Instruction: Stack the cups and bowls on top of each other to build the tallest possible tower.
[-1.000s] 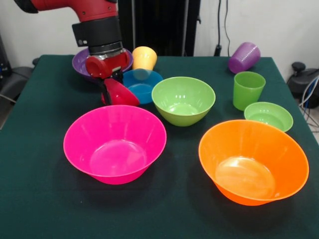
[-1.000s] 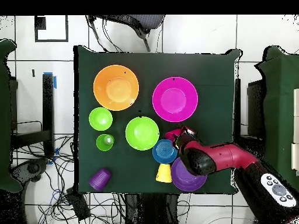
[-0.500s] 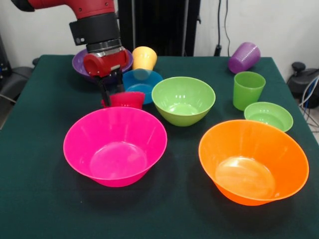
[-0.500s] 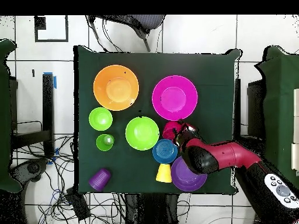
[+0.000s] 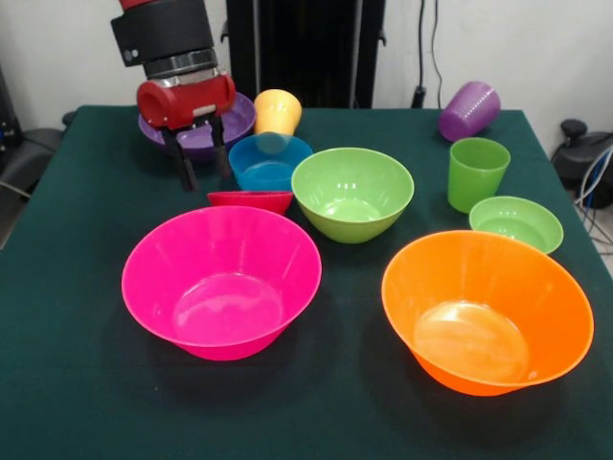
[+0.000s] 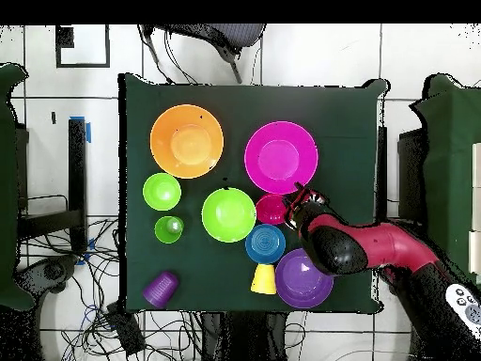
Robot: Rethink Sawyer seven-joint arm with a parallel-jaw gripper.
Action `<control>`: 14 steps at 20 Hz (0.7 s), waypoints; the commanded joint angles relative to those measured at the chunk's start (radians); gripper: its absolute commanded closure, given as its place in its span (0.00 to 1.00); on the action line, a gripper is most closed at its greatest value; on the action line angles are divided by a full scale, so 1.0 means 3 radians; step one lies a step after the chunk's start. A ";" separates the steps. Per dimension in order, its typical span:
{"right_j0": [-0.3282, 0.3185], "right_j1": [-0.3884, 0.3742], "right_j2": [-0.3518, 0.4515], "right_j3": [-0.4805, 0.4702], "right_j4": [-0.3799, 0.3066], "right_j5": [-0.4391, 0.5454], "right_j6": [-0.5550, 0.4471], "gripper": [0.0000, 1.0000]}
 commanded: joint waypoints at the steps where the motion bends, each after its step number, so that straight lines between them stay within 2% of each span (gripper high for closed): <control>1: 0.0056 -0.0164 0.0316 0.0059 0.0171 0.0612 -0.0301 0.00; 4: 0.0075 -0.0185 0.0311 0.0041 0.0107 0.0534 -0.0245 0.00; 9: 0.0346 -0.0120 -0.0005 -0.0021 -0.0275 0.0099 0.0100 0.00; 14: 0.0451 -0.0087 -0.0136 -0.0053 -0.0430 -0.0037 0.0180 0.00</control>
